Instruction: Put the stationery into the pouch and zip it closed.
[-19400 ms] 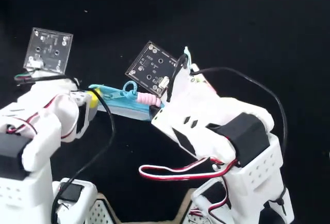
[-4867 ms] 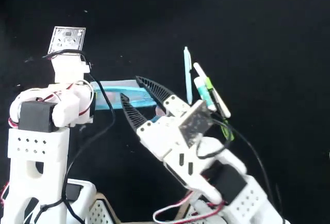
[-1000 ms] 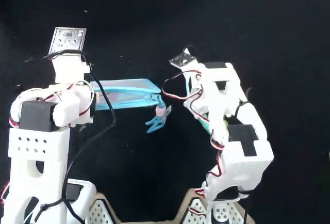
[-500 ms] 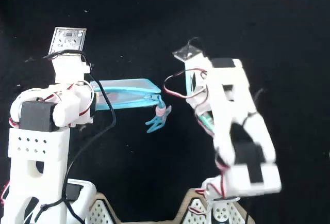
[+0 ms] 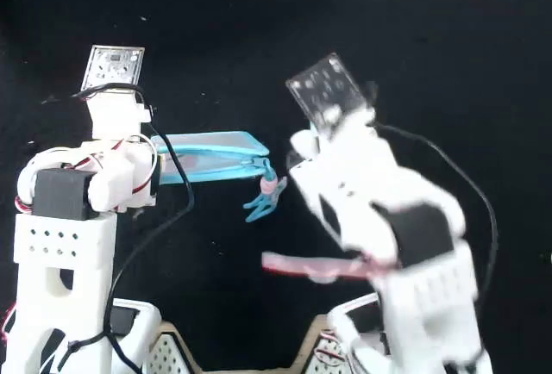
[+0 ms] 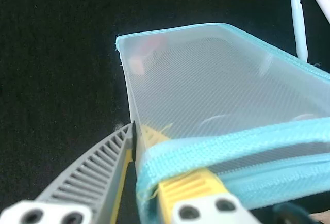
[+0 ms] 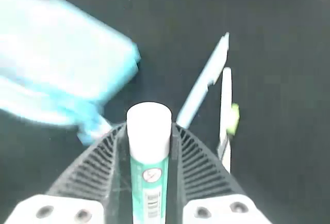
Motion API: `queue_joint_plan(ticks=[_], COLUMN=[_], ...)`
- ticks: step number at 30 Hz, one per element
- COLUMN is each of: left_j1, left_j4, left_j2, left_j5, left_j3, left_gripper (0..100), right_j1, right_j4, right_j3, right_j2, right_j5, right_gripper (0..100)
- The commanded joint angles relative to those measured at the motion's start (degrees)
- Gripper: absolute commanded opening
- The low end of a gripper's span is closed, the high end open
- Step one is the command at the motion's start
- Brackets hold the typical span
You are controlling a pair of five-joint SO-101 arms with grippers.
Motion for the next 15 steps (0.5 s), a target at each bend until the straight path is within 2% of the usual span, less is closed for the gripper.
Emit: queue_joint_plan(ticks=[1, 7, 12, 15], left_j1=[0.4, 0.4, 0.4, 0.4], left_j4=[-0.1, -0.1, -0.1, -0.1], left_j2=[0.4, 0.4, 0.4, 0.4], left_j5=[-0.1, -0.1, -0.1, -0.1], left_j3=[0.7, 0.7, 0.7, 0.7], left_gripper=[3, 3, 3, 3], right_j1=[-7.6, -15.8, -18.8, -20.6], right_j4=[-7.4, -23.9, -45.4, -52.3], right_j3=[0.1, 9.5, 22.1, 26.4], right_j2=[-9.4, -13.8, -15.8, -18.2], right_j5=[-6.1, -10.6, -11.1, -11.1], right_gripper=[1.1, 1.1, 1.1, 1.1])
